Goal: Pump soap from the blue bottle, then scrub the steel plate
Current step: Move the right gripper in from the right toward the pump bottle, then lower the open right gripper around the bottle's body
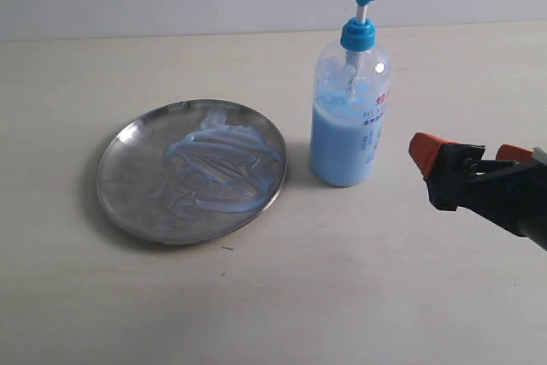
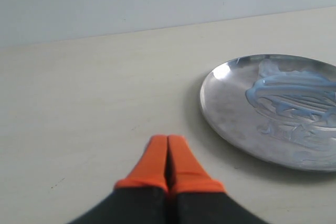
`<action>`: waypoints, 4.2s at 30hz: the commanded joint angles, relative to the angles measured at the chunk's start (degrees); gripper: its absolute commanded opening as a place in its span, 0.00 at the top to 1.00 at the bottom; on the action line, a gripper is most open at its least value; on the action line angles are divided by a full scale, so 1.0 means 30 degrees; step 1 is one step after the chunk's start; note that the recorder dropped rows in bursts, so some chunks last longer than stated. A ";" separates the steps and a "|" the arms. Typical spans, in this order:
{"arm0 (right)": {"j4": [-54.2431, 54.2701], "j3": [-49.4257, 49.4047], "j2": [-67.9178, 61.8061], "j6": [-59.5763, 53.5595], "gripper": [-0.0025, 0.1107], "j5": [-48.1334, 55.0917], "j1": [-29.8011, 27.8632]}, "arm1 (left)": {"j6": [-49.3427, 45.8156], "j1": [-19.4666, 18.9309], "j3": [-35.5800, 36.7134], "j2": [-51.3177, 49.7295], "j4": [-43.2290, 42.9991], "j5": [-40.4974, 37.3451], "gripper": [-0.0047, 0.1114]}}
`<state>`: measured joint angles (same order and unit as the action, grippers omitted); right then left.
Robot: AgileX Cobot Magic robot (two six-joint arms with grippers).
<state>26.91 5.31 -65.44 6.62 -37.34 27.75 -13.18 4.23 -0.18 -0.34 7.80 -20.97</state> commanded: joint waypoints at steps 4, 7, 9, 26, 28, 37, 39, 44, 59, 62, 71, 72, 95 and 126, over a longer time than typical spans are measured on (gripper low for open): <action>0.0040 -0.0100 -0.0008 0.3964 0.08 -0.0582 0.0080 | -0.0025 -0.0055 0.0059 0.0113 0.0022 0.0114 0.96; -0.0194 -0.0064 -0.0008 0.4671 0.08 -0.1314 0.0080 | -0.0025 -0.0055 0.0059 0.0113 0.0022 0.0114 0.96; -0.1846 0.0661 -0.0008 0.2532 0.08 -0.1371 0.0080 | -0.0025 -0.0055 0.0059 0.0113 0.0022 0.0114 0.96; 1.1461 0.6740 -0.2925 -1.4812 0.08 -0.1919 0.4826 | -0.0025 -0.0055 0.0059 0.0113 0.0022 0.0114 0.96; 1.3826 0.6740 -0.3534 -1.5761 0.08 -0.4236 0.6088 | -0.0025 -0.0055 0.0059 0.0113 0.0022 0.0114 0.96; 1.4439 0.6696 -0.6238 -1.5304 0.08 -0.6493 0.9205 | -0.0025 -0.0055 0.0059 0.0113 0.0022 0.0114 0.96; 1.4483 0.6696 -0.6842 -1.4666 0.08 -0.7056 0.9403 | -0.0025 -0.0055 0.0059 0.0113 0.0022 0.0114 0.96; 1.3817 0.6696 -0.7983 -1.3152 0.08 -0.7863 0.9403 | -0.0025 -0.0055 0.0059 0.0113 0.0022 0.0114 0.96; 1.3249 0.6696 -0.8627 -1.3144 0.08 -0.8315 0.9403 | -0.0025 -0.0055 0.0059 0.0113 0.0022 0.0114 0.96; 1.3230 0.6696 -0.9112 -1.2799 0.08 -0.8469 0.9403 | -0.0025 -0.0055 0.0059 0.0113 0.0022 0.0114 0.96; 1.2645 0.6548 -1.0763 -1.1362 0.08 -0.9155 0.9403 | -0.0025 -0.0055 0.0059 0.0113 0.0022 0.0114 0.96; 1.2836 0.6548 -1.1101 -1.1098 0.08 -0.9256 0.9403 | -0.0025 -0.0055 0.0059 0.0113 0.0022 0.0114 0.96; 1.3539 0.6548 -1.2697 -1.0025 0.08 -1.0873 0.9403 | -0.0025 -0.0055 0.0059 0.0113 0.0022 0.0114 0.96; 0.9823 0.6591 -1.2783 -0.6110 0.08 -1.0863 0.9403 | -0.0025 -0.0055 0.0059 0.0113 0.0022 0.0114 0.96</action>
<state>57.19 25.22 -103.52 -10.85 -69.23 55.89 -13.18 4.23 -0.18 -0.34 7.80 -20.97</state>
